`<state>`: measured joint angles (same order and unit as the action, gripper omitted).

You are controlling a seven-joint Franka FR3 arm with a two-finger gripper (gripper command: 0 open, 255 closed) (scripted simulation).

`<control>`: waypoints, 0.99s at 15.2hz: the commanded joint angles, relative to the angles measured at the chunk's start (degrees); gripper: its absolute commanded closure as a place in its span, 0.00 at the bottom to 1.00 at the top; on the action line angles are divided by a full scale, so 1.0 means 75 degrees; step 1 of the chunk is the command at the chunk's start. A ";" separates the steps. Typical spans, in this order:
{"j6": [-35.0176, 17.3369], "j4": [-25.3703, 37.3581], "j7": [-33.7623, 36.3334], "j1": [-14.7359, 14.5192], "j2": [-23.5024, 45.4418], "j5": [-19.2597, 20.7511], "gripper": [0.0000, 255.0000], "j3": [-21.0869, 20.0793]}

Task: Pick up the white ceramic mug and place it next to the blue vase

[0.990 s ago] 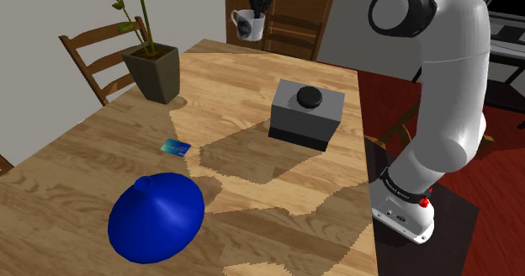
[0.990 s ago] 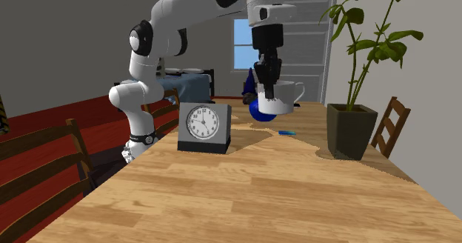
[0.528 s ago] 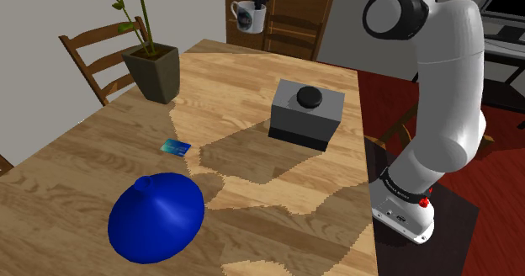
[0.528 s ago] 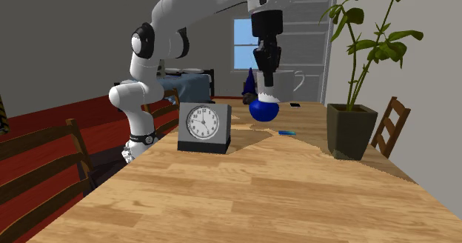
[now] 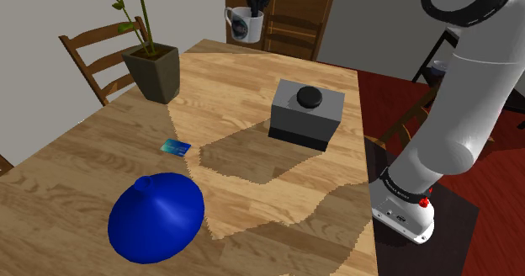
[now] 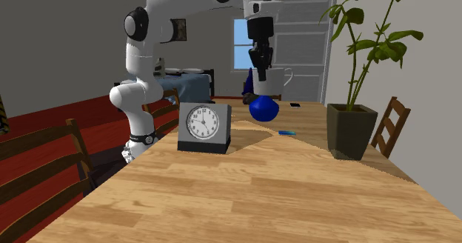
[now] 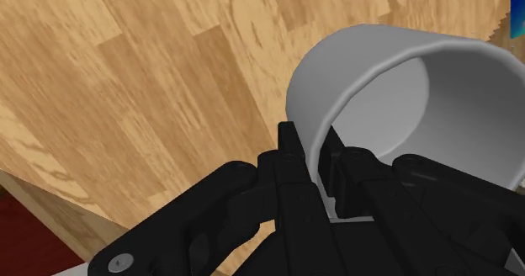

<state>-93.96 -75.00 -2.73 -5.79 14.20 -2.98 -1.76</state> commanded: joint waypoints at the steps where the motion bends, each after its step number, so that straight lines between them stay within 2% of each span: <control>1: -0.0142 -0.0497 0.0273 -0.0176 -0.0369 0.0034 1.00 -0.0096; 8: -0.0581 -0.2105 0.1284 -0.0754 -0.1590 0.0088 1.00 -0.0536; 15: -0.0793 -0.3094 0.2391 -0.1306 -0.2418 0.0071 1.00 -0.1098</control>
<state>-99.58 -97.12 13.76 -14.93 -3.11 -2.43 -9.29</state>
